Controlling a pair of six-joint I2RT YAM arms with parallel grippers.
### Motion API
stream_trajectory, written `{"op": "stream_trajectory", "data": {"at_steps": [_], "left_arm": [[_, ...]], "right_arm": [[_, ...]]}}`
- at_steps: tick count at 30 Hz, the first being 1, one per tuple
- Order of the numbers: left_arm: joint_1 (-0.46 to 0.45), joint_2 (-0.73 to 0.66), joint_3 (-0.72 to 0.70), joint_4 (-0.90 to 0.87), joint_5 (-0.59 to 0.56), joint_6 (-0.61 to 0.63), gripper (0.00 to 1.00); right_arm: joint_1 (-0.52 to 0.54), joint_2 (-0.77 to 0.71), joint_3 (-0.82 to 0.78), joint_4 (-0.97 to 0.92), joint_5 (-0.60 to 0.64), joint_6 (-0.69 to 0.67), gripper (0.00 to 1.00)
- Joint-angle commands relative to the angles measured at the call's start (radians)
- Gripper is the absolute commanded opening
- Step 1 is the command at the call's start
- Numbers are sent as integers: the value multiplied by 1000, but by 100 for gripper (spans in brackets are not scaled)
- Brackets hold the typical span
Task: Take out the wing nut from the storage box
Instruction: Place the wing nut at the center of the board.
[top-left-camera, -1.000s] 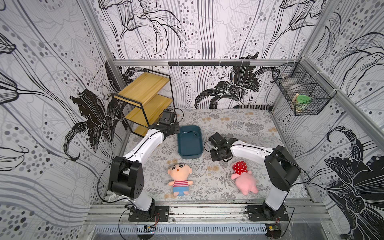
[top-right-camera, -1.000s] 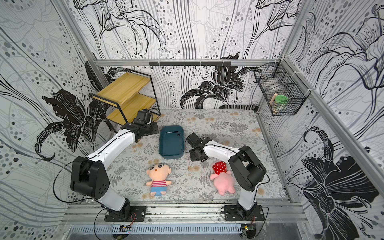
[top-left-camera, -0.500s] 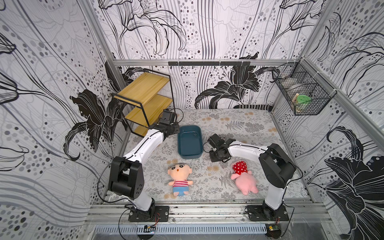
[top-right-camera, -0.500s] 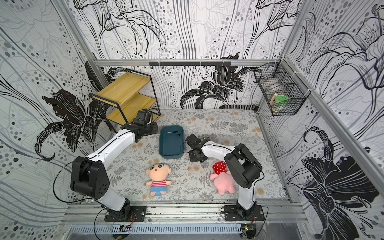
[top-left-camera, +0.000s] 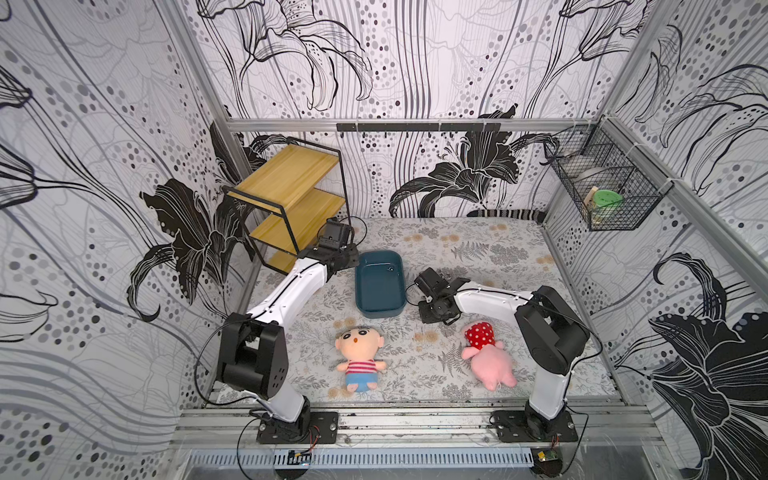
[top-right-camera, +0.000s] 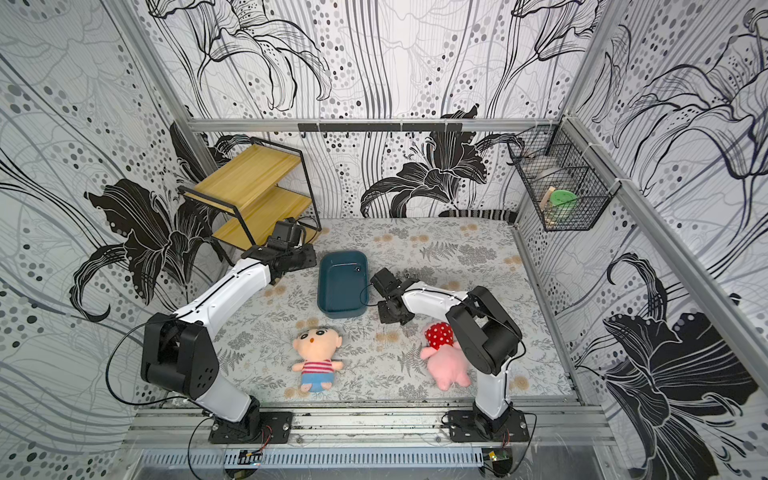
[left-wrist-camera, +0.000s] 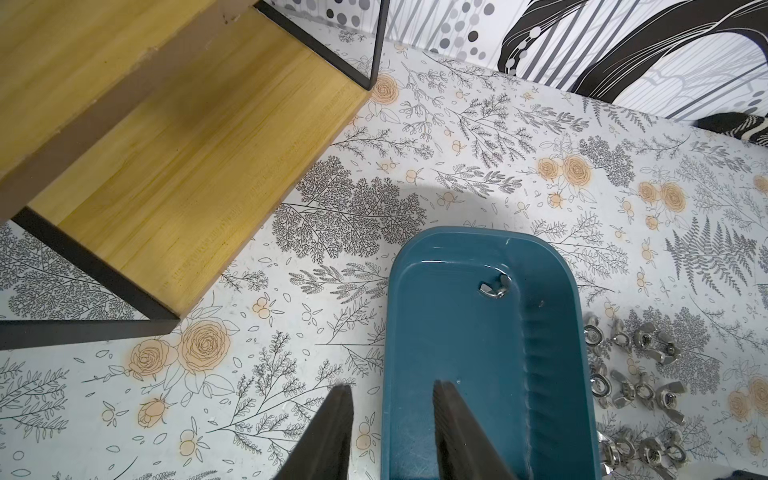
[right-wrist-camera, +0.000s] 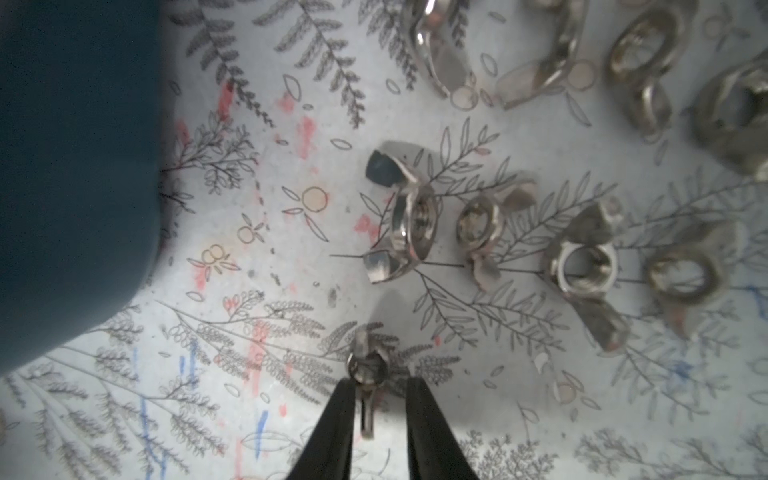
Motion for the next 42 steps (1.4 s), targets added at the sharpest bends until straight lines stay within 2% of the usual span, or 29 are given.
{"op": "stream_trajectory", "data": {"at_steps": [1,8,16,28,33,42], "left_arm": [[-3,-21,2,11,-18,-5,39],[-3,-25,4,9,-18,-7,39],[-3,-37,4,3,-26,-5,39],[4,-48,-31,14,-38,-10,39],[22,-80,-67,19,-40,-9,39],[51,-129,-123,43,-19,-9,40]], "right_arm": [[6,11,32,-32,27,0,30],[6,-53,100,-95,65,-22,32],[6,-75,273,-156,113,-71,37],[50,172,629,-119,43,-66,37],[53,293,765,-144,61,-7,37],[70,428,859,-125,193,285,39]]}}
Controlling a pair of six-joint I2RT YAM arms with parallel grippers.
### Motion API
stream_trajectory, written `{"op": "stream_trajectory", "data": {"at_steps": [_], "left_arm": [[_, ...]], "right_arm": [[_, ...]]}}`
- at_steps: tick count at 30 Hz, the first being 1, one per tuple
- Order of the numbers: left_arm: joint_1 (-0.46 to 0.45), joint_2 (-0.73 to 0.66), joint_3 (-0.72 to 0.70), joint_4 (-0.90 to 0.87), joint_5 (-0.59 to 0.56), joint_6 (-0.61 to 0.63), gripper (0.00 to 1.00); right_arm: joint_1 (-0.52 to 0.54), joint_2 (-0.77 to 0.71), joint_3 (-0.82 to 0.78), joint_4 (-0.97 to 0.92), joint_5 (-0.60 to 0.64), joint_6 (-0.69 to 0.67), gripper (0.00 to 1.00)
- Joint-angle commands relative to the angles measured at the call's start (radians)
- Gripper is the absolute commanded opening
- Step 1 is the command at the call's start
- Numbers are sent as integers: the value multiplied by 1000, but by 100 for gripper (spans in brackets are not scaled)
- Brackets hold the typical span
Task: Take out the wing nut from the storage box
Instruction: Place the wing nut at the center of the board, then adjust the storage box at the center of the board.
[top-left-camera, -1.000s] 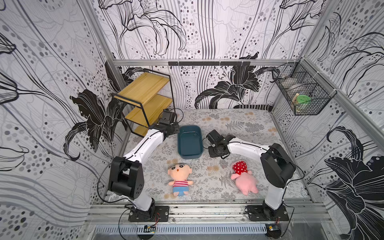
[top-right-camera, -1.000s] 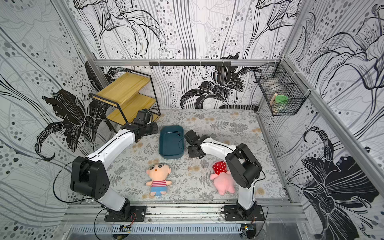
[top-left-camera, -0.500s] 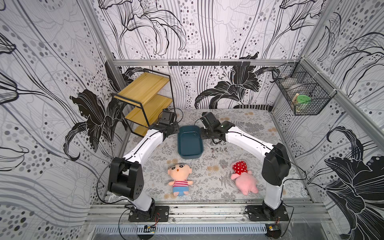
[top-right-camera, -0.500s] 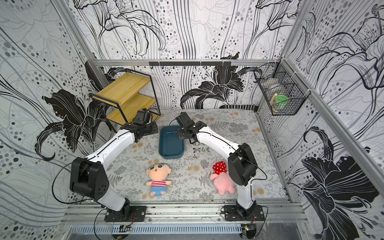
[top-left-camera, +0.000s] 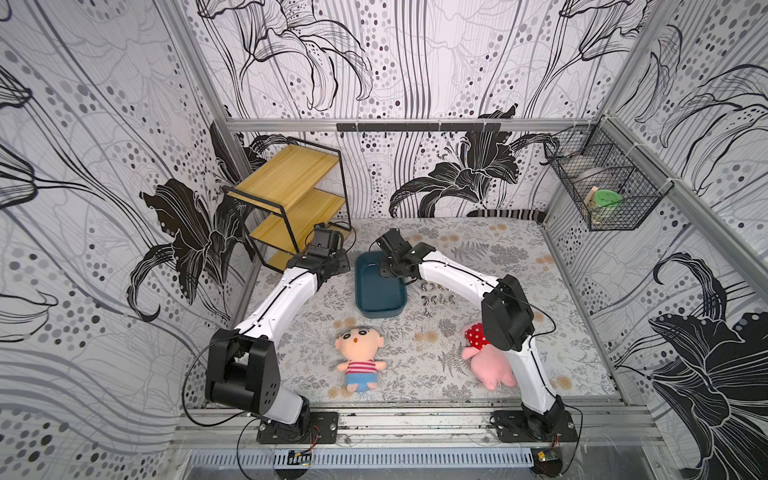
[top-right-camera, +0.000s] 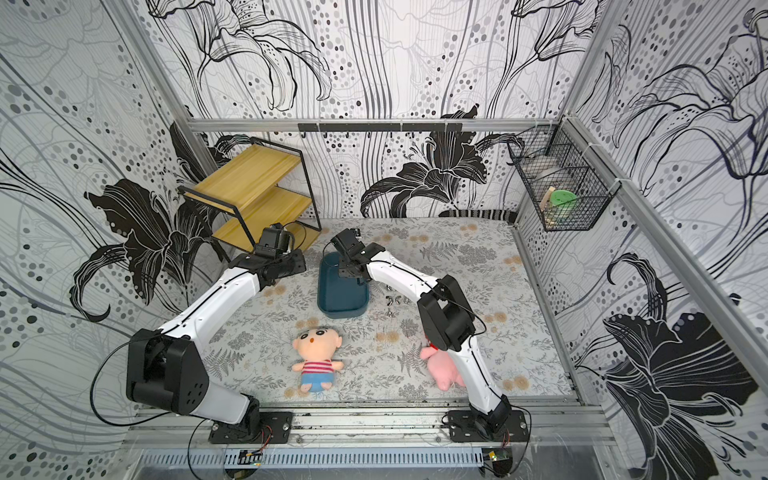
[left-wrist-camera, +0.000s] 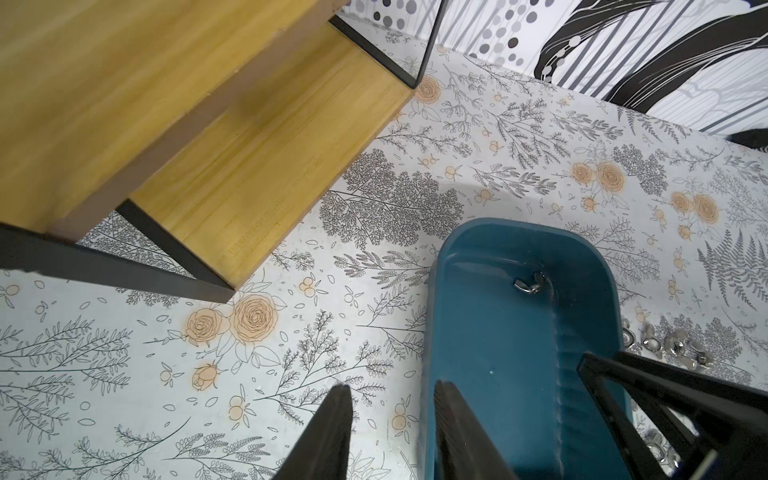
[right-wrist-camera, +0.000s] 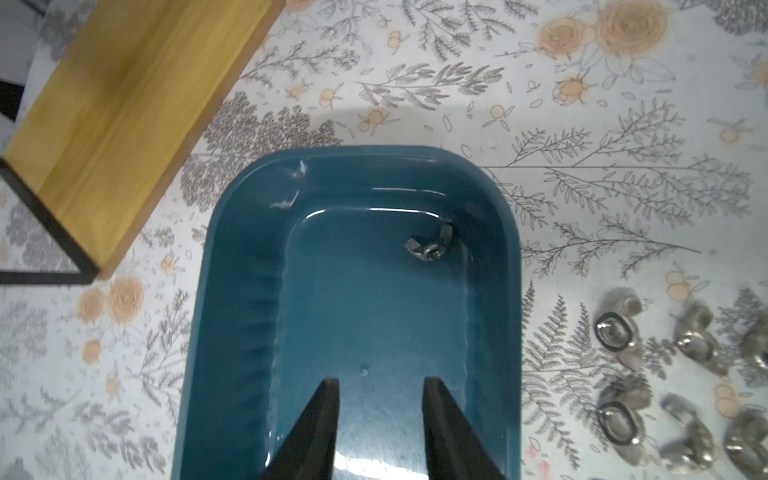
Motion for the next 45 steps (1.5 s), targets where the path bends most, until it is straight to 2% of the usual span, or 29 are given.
{"op": "stream_trajectory", "data": {"at_steps": [1,6,12,24,45], "left_arm": [[5,-26,-19,39,3,-9,40],[14,-40,-36,47,18,0,40],[36,-60,-56,53,36,8,40],[53,-66,-51,44,46,28,40],[61,-68,-71,42,39,36,40]], "right_arm": [[19,54,62,-19,95,157,39],[21,131,138,-73,116,277,40],[21,197,213,-133,132,353,41],[18,335,391,-223,202,423,46],[-23,379,388,-207,187,500,50]]}}
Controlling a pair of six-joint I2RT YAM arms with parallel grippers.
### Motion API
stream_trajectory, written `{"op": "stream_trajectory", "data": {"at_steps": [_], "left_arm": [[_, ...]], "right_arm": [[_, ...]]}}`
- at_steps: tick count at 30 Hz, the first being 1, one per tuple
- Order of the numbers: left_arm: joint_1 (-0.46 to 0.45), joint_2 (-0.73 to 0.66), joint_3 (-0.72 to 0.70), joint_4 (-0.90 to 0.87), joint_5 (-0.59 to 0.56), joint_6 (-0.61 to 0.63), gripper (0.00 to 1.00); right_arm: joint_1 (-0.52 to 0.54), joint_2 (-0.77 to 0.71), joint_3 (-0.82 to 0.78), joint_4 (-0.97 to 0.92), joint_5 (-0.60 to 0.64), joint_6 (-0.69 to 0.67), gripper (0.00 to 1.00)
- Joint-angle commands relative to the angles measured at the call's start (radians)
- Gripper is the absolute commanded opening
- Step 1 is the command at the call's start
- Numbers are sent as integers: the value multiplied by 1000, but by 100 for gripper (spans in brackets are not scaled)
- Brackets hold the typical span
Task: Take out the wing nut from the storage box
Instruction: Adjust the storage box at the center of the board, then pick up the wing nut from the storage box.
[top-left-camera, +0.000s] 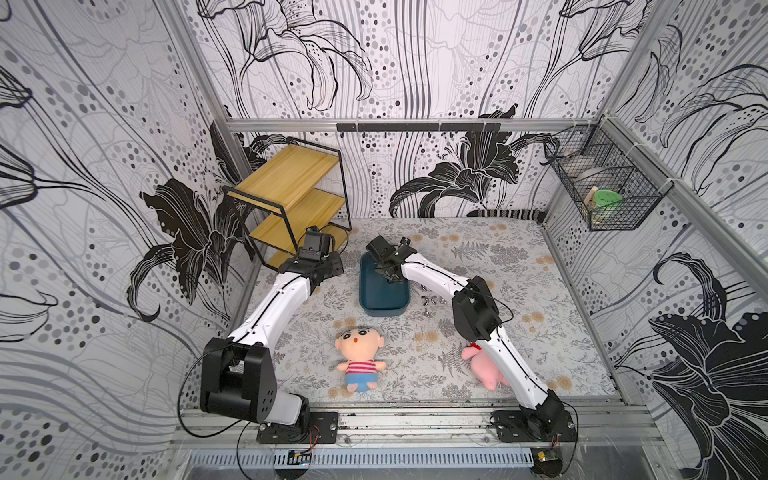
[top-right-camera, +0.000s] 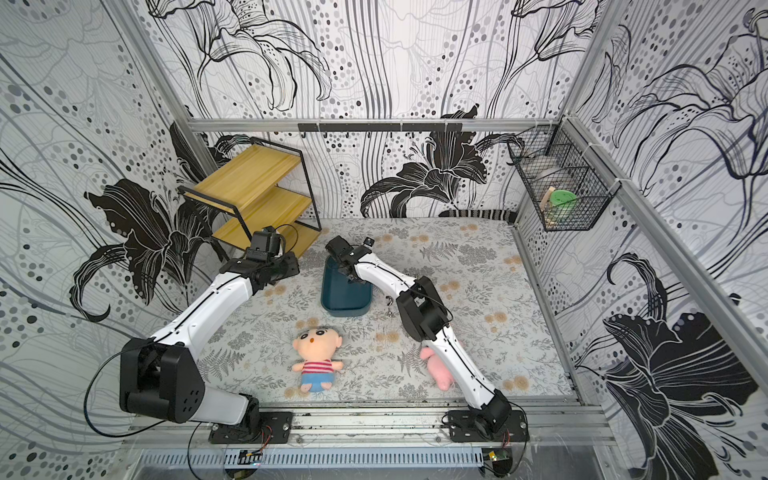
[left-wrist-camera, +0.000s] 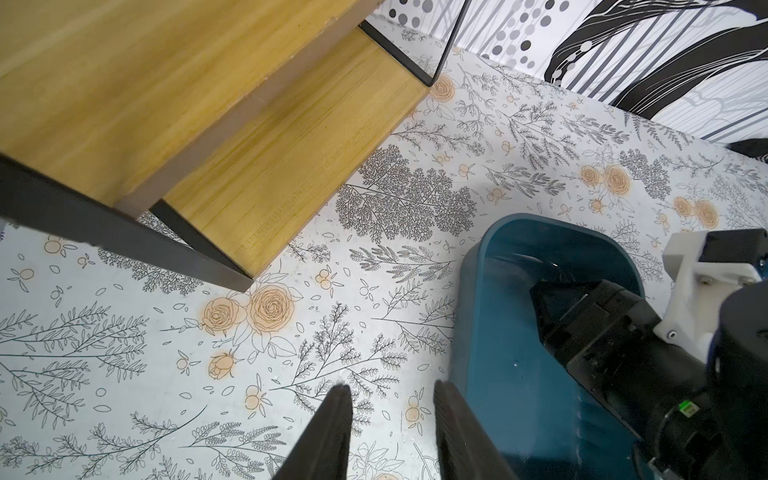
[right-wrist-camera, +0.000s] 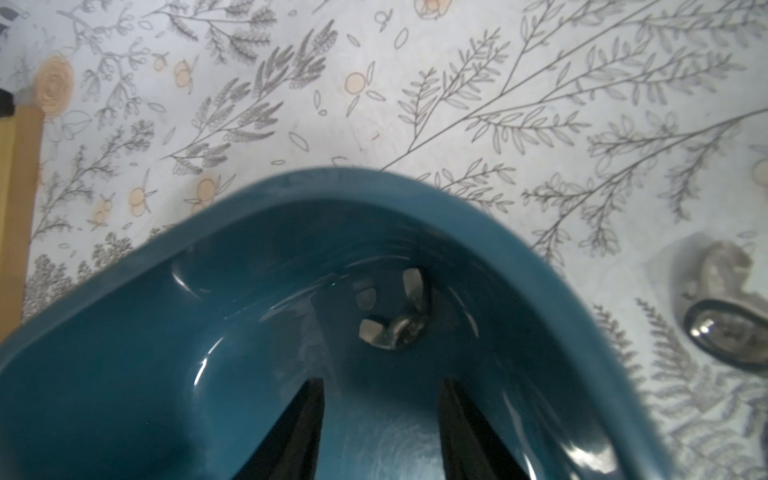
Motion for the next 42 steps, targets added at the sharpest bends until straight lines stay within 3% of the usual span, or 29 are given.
{"op": "stream_trajectory", "data": {"at_steps": [1,9,17,22,29,36,42], "left_arm": [[9,-22,-17,30,0,18,40],[11,-26,-28,36,0,19,40],[8,10,-25,63,35,9,40],[-14,14,-7,83,62,41,40],[-95,43,28,126,118,95,42],[-234,221,176,106,117,169,46],[-277,392,309,134,134,222,47]], "right_arm": [[-8,36,19,-23,8,22,49],[-13,40,0,9,-38,-77,39],[15,-74,-12,69,21,-317,47],[10,-201,-90,82,92,-370,49],[-65,-401,-298,131,95,-410,51],[-164,-538,-485,162,67,-457,51],[-237,-632,-624,191,40,-496,52]]}}
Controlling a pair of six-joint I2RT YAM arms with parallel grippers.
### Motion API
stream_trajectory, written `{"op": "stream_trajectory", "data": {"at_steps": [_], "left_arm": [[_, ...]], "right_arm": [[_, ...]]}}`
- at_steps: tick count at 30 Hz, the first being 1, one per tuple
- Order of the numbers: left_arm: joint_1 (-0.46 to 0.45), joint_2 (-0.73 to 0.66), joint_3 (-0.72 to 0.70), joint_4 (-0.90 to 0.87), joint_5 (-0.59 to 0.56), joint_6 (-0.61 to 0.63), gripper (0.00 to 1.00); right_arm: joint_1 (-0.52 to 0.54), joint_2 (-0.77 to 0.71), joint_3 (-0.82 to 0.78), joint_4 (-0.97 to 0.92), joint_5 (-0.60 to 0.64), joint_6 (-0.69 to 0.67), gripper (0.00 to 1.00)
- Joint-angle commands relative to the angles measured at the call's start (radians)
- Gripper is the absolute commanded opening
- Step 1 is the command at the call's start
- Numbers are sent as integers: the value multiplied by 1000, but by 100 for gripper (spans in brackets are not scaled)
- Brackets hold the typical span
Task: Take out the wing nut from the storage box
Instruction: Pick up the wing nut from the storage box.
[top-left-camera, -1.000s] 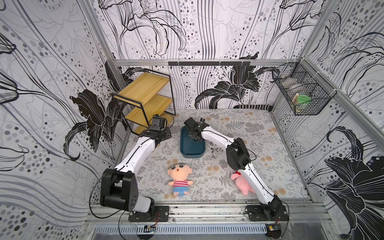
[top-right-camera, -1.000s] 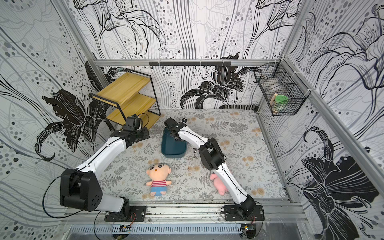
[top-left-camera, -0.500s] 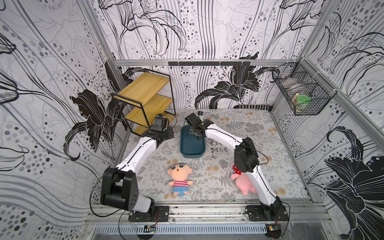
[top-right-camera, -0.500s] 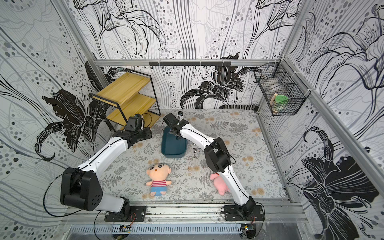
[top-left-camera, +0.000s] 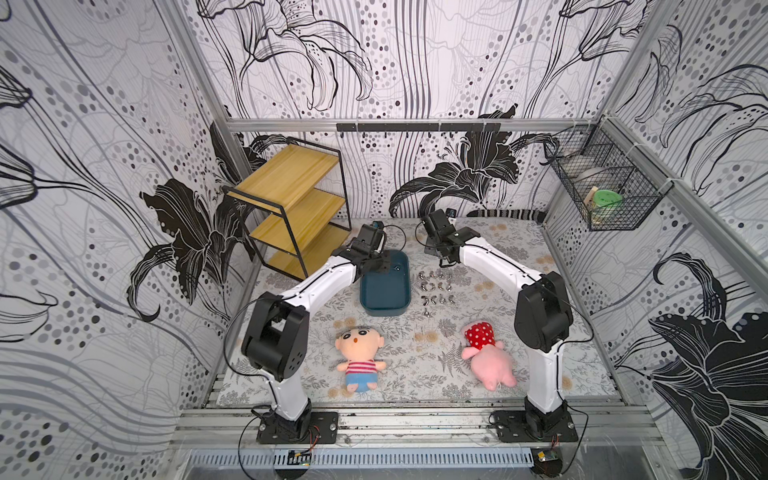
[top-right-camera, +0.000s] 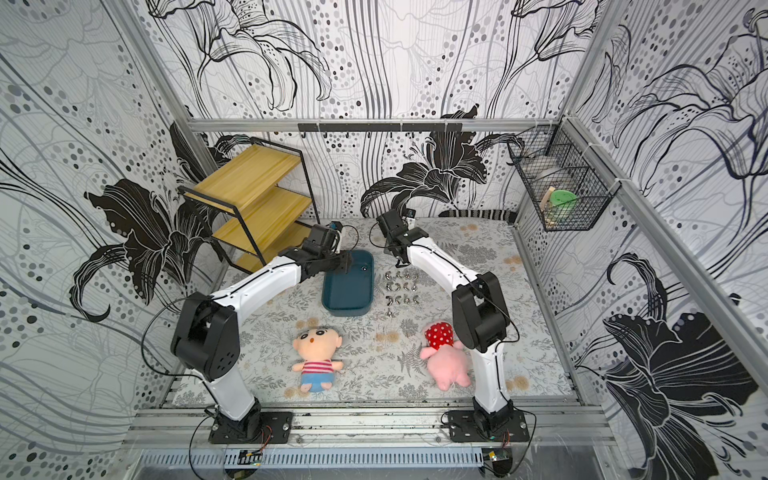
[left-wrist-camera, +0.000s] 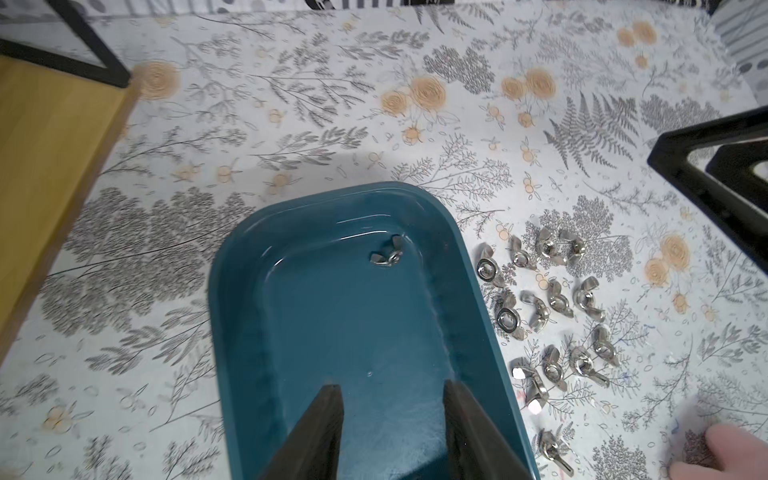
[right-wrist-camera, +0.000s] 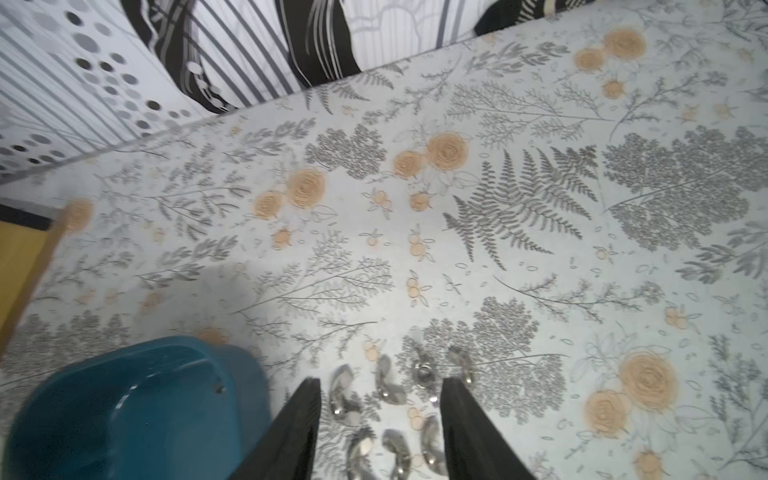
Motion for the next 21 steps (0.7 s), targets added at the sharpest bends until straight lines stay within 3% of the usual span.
{"op": "stream_trajectory", "data": {"at_steps": [1,10,21], "left_arm": [[-11,80,80,42,20,66,47],[-27,284,238,54,-13,102,47],[-28,382,285,56,-19,118,44]], "right_arm": [[-19,-70,-49,19,-16,-47,52],[-73,-121,-110,24,-73,-70,52],[-133,-128,-144,40,-101,-78,53]]}}
